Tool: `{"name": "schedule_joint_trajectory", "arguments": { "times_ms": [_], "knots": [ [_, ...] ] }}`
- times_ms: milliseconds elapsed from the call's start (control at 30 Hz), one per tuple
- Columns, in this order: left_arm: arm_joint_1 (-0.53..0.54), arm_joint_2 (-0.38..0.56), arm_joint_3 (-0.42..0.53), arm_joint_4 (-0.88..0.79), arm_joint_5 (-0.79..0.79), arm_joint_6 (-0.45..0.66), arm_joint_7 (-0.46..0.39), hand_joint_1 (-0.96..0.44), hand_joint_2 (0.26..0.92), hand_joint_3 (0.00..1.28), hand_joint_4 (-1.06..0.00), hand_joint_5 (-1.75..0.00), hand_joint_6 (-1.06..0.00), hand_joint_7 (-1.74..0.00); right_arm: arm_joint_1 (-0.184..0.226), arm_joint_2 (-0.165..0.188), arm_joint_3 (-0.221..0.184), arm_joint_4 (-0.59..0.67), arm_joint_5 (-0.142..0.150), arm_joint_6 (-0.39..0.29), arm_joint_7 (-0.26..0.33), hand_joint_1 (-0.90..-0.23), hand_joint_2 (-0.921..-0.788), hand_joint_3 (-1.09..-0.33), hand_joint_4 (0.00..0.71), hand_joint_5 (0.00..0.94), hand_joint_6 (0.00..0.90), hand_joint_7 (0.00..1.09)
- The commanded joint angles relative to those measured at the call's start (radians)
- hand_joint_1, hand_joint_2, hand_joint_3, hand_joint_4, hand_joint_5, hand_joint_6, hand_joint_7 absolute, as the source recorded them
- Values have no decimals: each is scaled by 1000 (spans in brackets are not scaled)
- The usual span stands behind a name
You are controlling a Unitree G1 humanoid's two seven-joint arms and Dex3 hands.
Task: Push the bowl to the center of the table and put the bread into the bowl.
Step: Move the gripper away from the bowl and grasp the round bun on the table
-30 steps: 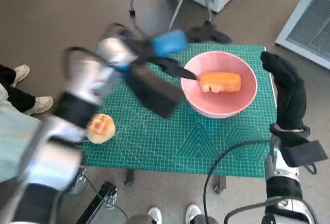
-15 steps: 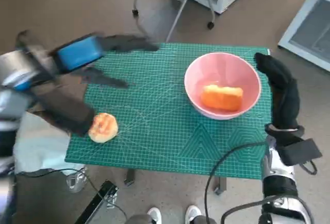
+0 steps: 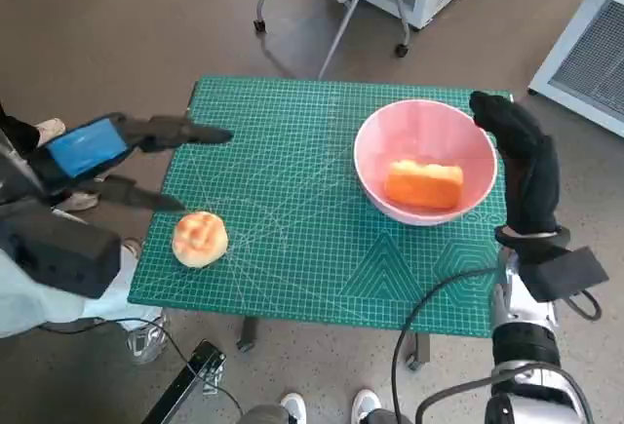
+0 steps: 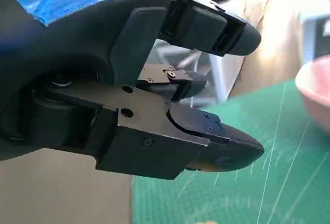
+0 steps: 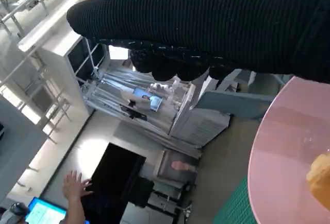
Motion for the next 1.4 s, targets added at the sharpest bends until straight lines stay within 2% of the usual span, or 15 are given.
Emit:
{"name": "schedule_joint_trajectory", "arguments": {
  "times_ms": [33, 400, 933, 1400],
  "knots": [
    [33, 18, 10, -6, -3, 5, -18, 68, 785, 4, -408, -10, -569, -81, 3, 5, 5, 17, -4, 17, 9, -560, -921, -893, 375, 10, 26, 774],
    [65, 12, -38, 23, 92, -16, -1, 49, 765, 3, -387, 0, -570, -56, -4, 2, 11, 15, -12, 25, 5, -549, -921, -907, 378, 11, 15, 795],
    [64, -5, -159, 66, 323, -15, 33, 24, 769, 4, -347, 0, -560, -17, 4, -1, -4, 14, 19, 27, 37, -550, -921, -906, 377, 9, 4, 812],
    [20, -73, -263, 155, 397, 37, -20, 17, 782, 9, -312, -1, -533, -1, 9, -7, -15, 5, 26, 32, 46, -555, -921, -897, 375, 8, 11, 797]
  ]
}}
